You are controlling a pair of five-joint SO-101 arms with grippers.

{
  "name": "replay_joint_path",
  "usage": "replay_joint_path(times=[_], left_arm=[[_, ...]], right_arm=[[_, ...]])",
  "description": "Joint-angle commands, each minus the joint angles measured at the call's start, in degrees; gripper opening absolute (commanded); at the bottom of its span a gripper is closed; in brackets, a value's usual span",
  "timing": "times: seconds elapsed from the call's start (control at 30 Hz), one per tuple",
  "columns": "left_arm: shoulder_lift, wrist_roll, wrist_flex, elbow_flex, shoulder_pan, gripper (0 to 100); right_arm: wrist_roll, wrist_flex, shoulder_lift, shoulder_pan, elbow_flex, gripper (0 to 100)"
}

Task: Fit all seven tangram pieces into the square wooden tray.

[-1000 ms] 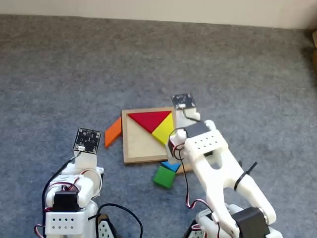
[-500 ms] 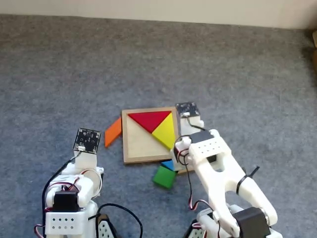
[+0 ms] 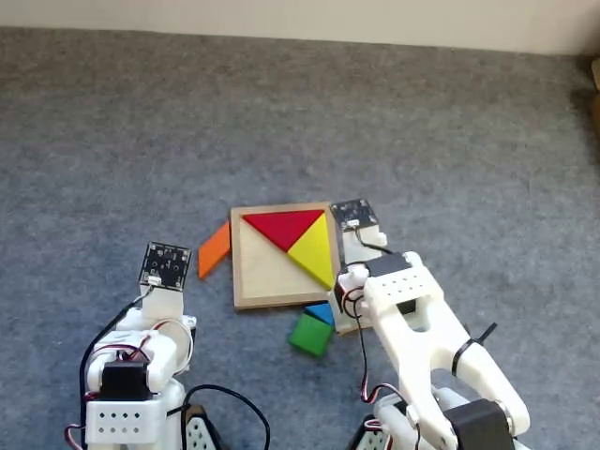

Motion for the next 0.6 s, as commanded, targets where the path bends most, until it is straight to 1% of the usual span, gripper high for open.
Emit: replay_joint_path(times=[0.0, 0.13, 0.23, 0.3, 0.43, 0.57], left_arm=[[-1.54, 0.18, 0.35, 1.19, -0.66, 1], [-1.54, 0.18, 0.35, 1.19, -0.66, 1], [-1.54, 0.18, 0.35, 1.19, -0.66, 1], [-1.54, 0.18, 0.35, 1.19, -0.66, 1], [-1.54, 0.18, 0.35, 1.19, -0.66, 1], [-1.54, 0.18, 0.35, 1.19, -0.66, 1]], right_arm=[[0.35, 0.57, -0.84, 0.75, 0.84, 19.5], [0.35, 0.57, -0.84, 0.75, 0.4, 20.6], [-1.05, 0.66, -0.84, 0.75, 0.4, 27.9], [-2.37, 2.86, -0.84, 0.66, 0.4, 31.9], [-2.9, 7.52, -1.45, -3.47, 0.22, 32.4], [-7.82, 7.43, -1.01, -7.69, 0.22, 32.4]])
